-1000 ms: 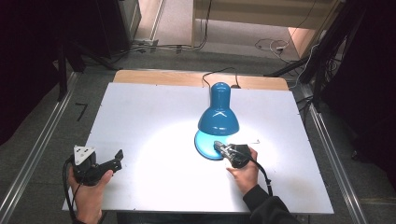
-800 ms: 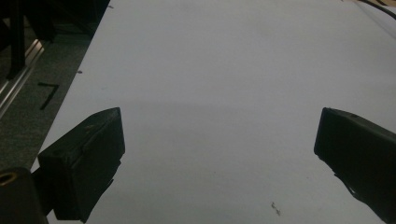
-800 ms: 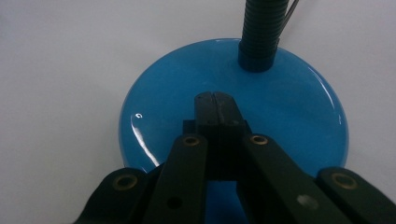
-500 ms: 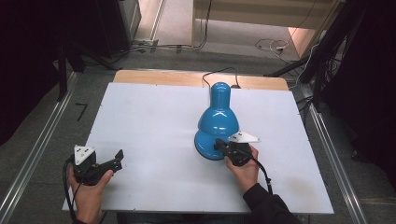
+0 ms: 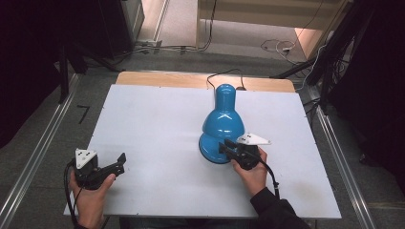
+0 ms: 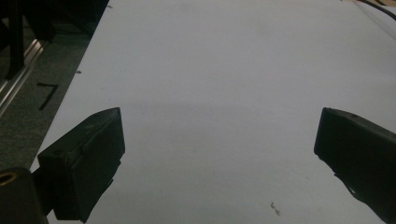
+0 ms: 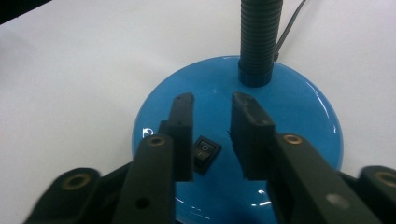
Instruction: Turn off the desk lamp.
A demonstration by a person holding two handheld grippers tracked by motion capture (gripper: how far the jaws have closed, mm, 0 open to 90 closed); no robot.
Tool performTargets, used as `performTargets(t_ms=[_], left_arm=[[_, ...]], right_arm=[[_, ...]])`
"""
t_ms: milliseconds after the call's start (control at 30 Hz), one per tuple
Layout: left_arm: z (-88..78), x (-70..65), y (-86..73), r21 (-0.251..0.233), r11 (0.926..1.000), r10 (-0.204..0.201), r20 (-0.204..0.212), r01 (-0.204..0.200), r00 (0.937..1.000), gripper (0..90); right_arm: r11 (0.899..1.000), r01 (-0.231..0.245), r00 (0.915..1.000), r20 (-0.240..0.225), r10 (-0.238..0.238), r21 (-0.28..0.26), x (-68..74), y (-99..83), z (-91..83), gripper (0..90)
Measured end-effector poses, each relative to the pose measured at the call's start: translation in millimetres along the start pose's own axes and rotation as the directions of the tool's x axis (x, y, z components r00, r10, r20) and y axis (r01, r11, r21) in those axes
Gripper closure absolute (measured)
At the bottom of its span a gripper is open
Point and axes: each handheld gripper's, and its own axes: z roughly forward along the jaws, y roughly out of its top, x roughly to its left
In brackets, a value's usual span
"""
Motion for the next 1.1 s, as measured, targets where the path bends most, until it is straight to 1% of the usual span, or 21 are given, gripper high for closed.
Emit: performTargets(t_ms=[167, 300, 467, 700, 933, 1100], left_arm=[[-0.2, -0.1, -0.1, 0.001, 1.0, 0.002, 0.0, -0.002, 1.0, 2.1], [-0.2, 0.0, -0.1, 0.0, 1.0, 0.001, 0.001, -0.001, 1.0, 2.2], [-0.3, -0.2, -0.2, 0.001, 1.0, 0.002, -0.001, -0.002, 1.0, 2.2], [-0.1, -0.2, -0.2, 0.002, 1.0, 0.005, 0.0, -0.005, 1.0, 2.2], [-0.1, -0.2, -0.2, 0.004, 1.0, 0.005, -0.001, -0.005, 1.0, 2.2], [-0.1, -0.2, -0.2, 0.004, 1.0, 0.005, 0.0, -0.005, 1.0, 2.2]], right_arm=[[1.0, -0.006, 0.9999, -0.01, 0.006, 0.009, -0.3, -0.1, 0.9, 48.7], [1.0, -0.016, 0.9998, -0.006, 0.016, 0.023, -0.9, 0.1, 1.3, 43.5], [1.0, -0.015, 0.9998, -0.01, 0.015, 0.023, -0.7, 0.9, -1.0, 39.6], [0.999, -0.01, 0.9999, 0.004, 0.01, 0.031, -1.6, 1.5, -3.8, 31.9], [0.999, -0.013, 0.9999, -0.005, 0.013, 0.037, -4.3, 1.7, -8.1, 30.2], [0.999, -0.014, 0.9999, 0.003, 0.014, 0.038, -8.0, 1.4, -12.8, 29.7]])
